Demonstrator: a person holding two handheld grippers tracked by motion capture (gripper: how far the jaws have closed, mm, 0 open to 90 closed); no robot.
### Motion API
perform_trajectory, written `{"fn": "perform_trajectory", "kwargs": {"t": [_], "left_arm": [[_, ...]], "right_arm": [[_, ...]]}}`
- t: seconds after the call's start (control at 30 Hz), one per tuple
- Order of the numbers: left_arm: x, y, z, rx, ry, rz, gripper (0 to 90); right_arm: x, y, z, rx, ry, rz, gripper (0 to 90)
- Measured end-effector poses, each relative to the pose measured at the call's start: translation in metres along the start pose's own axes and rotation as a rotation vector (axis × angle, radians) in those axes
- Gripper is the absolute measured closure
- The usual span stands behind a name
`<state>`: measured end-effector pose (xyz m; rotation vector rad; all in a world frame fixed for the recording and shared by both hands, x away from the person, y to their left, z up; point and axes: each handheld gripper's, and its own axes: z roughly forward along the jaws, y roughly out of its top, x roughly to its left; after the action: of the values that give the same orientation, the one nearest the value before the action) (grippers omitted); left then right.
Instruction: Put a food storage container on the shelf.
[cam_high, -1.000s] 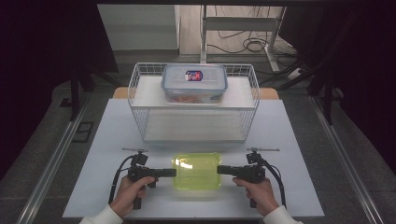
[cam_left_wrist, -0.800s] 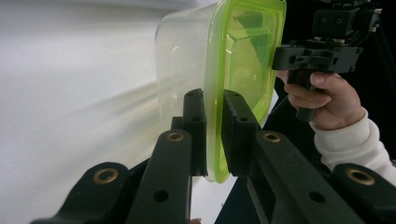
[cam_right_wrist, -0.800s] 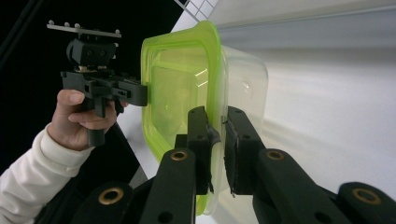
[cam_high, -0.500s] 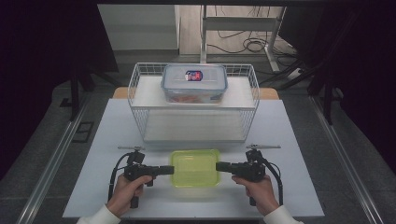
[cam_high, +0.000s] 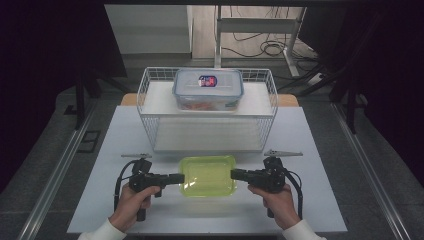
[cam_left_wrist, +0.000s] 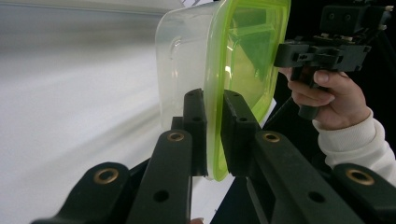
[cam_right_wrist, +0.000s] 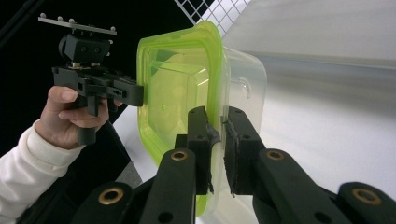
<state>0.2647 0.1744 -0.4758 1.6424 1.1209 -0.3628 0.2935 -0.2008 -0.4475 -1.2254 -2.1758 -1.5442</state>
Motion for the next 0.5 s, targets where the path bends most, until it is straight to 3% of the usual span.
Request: {"fn": "perform_trajectory", "kwargs": {"t": [0.5], "left_arm": [[-0.015,0.02,-0.013,-0.029,-0.007,0.029,81.9]], "right_arm": [[0.013,0.017,-0.007,-0.039,0.002,-0.05,80.6]]}}
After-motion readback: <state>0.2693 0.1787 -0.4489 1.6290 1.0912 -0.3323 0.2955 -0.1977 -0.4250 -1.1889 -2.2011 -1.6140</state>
